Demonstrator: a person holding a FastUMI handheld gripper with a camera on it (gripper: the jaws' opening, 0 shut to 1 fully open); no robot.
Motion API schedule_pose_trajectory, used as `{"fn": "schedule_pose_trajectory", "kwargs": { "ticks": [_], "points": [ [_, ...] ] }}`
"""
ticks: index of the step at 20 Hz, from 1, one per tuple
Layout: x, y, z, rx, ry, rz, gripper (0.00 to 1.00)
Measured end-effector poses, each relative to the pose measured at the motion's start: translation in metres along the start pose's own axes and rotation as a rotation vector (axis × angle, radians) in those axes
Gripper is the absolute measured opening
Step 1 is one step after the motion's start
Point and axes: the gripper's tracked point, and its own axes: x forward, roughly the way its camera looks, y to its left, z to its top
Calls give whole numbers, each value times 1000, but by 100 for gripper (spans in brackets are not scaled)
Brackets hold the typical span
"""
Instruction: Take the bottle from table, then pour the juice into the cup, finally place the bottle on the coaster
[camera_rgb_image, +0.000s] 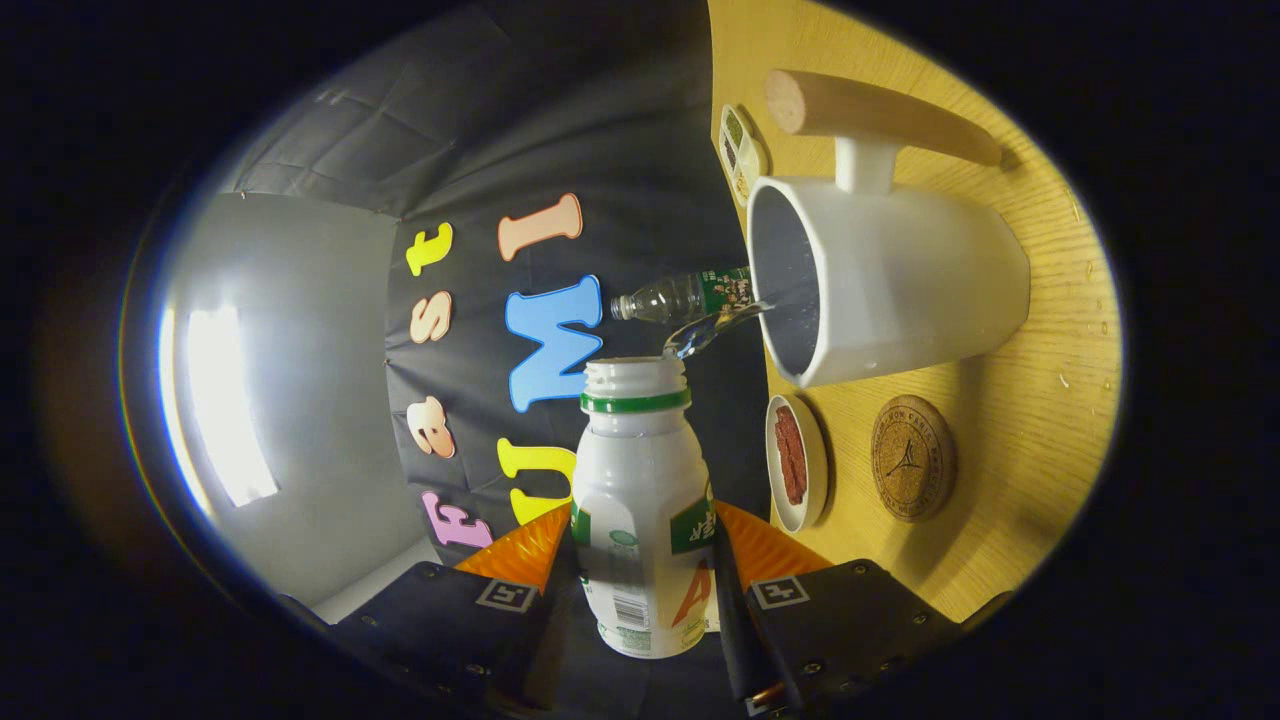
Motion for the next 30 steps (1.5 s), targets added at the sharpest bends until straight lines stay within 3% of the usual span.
{"fn": "schedule_pose_trajectory", "kwargs": {
  "ticks": [30],
  "points": [
    [2, 18, 0, 65, -22, 46, 63]
  ]
}}
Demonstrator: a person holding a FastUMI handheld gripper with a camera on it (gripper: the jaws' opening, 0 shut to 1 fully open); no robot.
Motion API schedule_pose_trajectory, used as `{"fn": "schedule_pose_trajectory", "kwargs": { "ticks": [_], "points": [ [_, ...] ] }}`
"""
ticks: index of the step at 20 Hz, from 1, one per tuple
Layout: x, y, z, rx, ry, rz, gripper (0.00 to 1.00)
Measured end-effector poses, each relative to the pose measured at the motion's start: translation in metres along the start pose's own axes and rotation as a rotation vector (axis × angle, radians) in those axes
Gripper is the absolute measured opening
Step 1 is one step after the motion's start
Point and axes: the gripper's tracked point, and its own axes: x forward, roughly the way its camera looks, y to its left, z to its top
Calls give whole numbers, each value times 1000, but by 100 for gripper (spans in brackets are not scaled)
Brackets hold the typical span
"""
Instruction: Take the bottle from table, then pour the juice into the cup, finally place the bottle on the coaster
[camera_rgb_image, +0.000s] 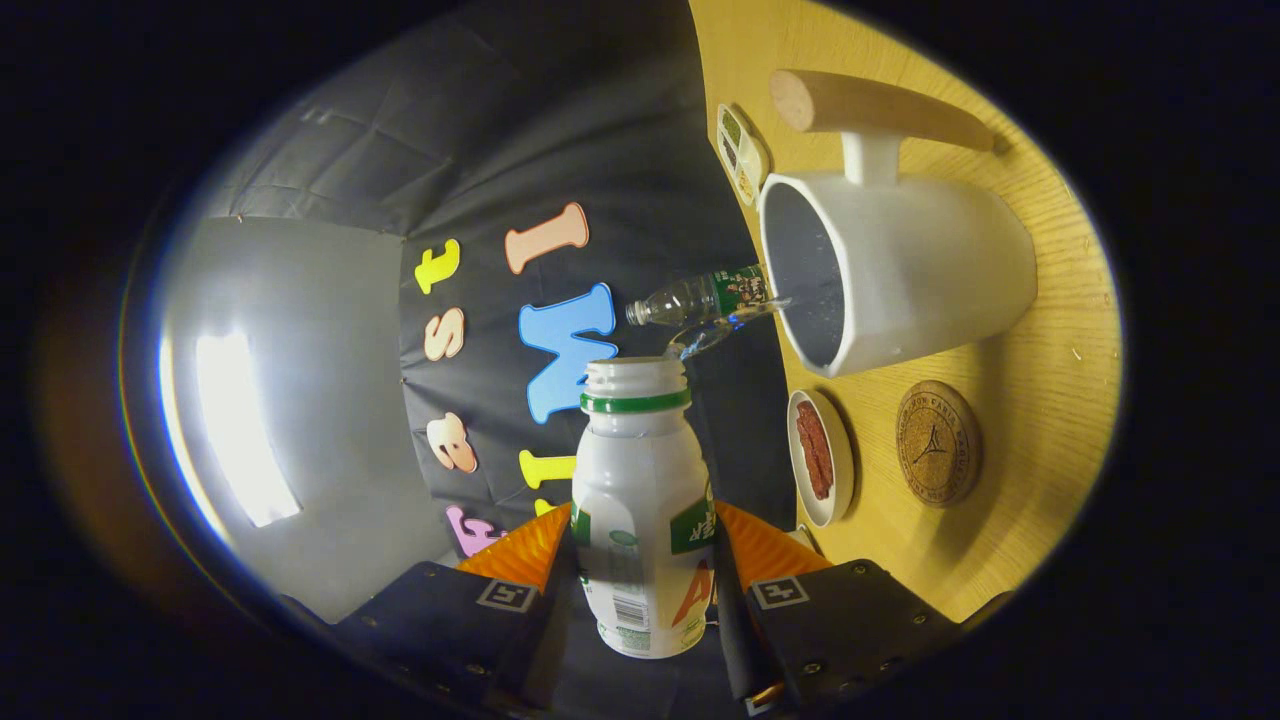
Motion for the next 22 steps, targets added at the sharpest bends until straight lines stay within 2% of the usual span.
{"fn": "schedule_pose_trajectory", "kwargs": {
  "ticks": [22],
  "points": [
    [-9, 3, 6, 57, -28, 4, 63]
  ]
}}
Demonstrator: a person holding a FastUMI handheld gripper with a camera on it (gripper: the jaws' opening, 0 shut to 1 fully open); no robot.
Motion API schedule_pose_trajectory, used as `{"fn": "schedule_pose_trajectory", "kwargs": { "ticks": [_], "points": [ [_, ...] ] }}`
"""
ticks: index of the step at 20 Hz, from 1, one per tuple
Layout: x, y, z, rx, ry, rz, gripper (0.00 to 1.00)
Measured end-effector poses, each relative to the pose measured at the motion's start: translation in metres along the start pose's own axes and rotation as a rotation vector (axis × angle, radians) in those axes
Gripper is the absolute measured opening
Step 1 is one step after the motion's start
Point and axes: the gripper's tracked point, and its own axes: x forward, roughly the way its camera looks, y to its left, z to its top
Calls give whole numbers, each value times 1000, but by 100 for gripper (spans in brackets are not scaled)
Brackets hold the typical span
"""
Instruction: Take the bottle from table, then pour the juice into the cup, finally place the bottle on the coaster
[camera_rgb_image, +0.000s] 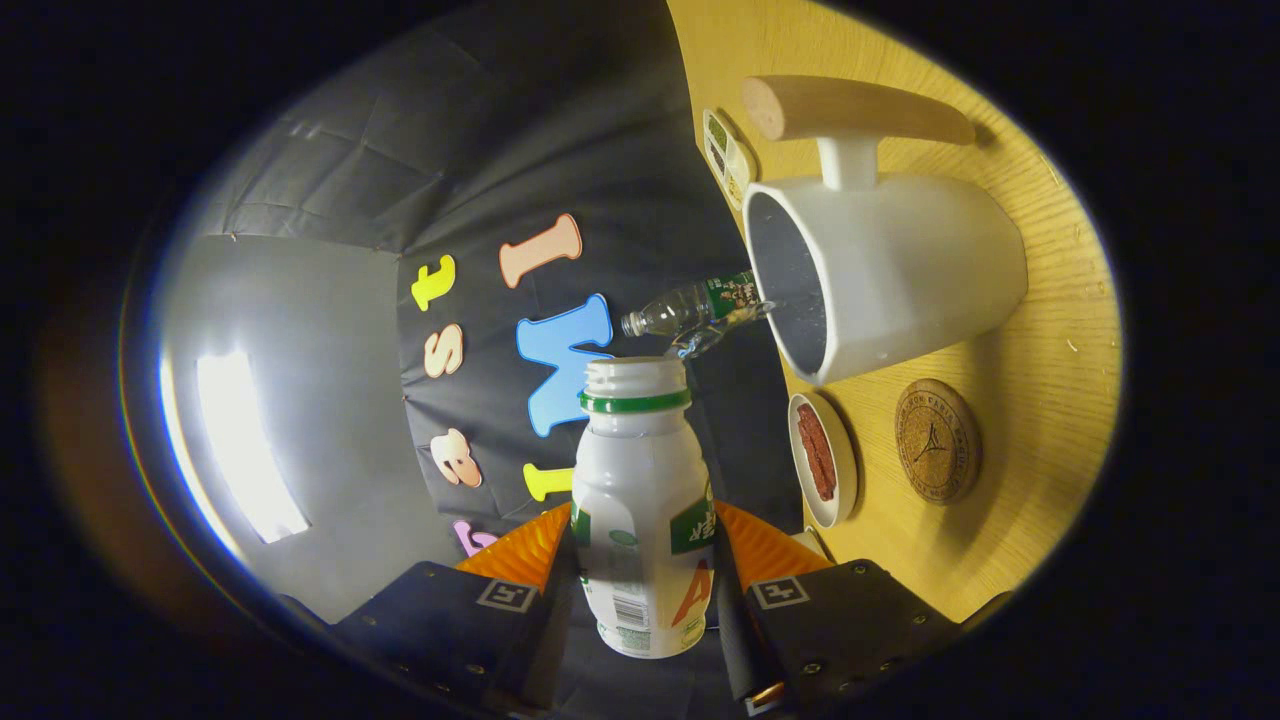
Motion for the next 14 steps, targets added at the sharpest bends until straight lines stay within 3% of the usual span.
{"fn": "schedule_pose_trajectory", "kwargs": {
  "ticks": [14],
  "points": [
    [-4, 7, 2, 28, -20, 1, 63]
  ]
}}
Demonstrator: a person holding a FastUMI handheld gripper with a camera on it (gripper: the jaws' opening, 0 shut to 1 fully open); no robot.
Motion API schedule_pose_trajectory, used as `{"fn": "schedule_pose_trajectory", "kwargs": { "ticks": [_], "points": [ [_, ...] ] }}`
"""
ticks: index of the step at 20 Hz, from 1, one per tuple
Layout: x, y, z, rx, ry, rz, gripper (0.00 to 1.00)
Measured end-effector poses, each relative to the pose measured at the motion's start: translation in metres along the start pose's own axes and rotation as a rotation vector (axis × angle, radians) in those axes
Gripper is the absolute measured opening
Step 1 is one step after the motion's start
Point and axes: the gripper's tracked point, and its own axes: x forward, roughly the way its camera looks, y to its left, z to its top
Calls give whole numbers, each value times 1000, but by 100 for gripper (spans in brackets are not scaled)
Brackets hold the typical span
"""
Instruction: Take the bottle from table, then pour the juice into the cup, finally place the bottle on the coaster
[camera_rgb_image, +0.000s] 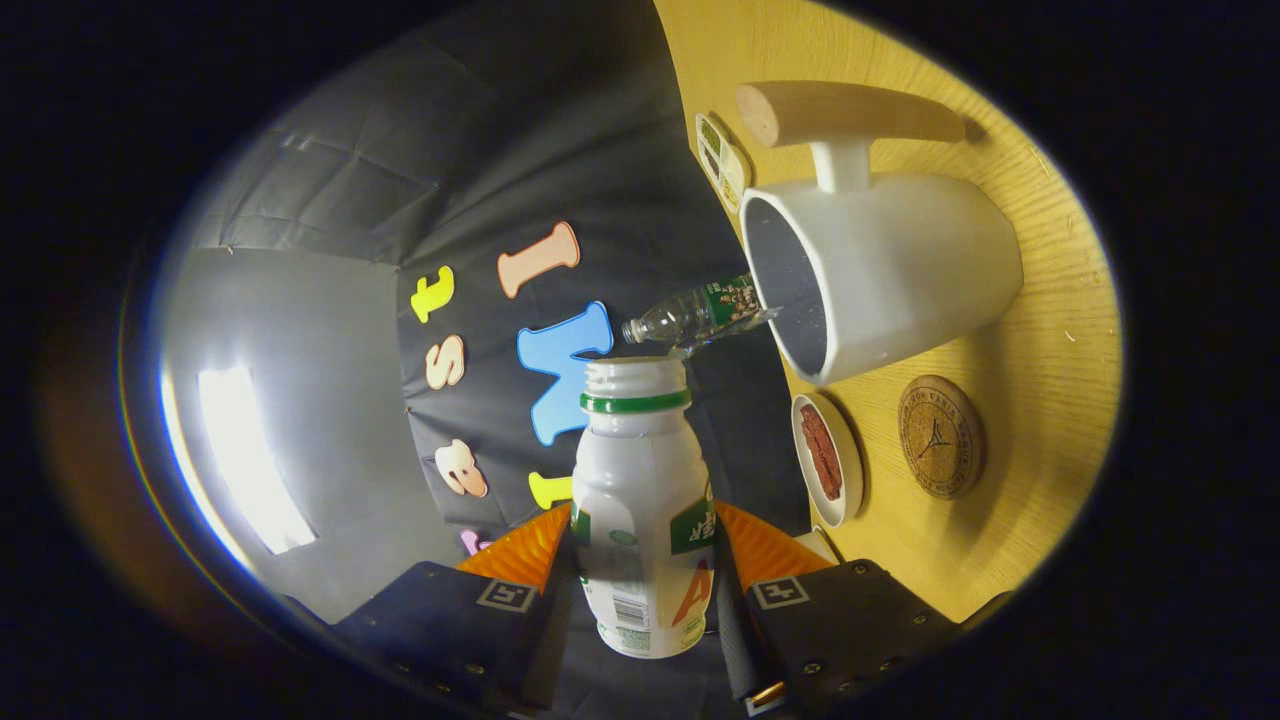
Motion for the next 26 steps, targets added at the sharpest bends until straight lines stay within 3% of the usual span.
{"fn": "schedule_pose_trajectory", "kwargs": {
  "ticks": [26],
  "points": [
    [-3, 0, 14, 79, -38, 6, 63]
  ]
}}
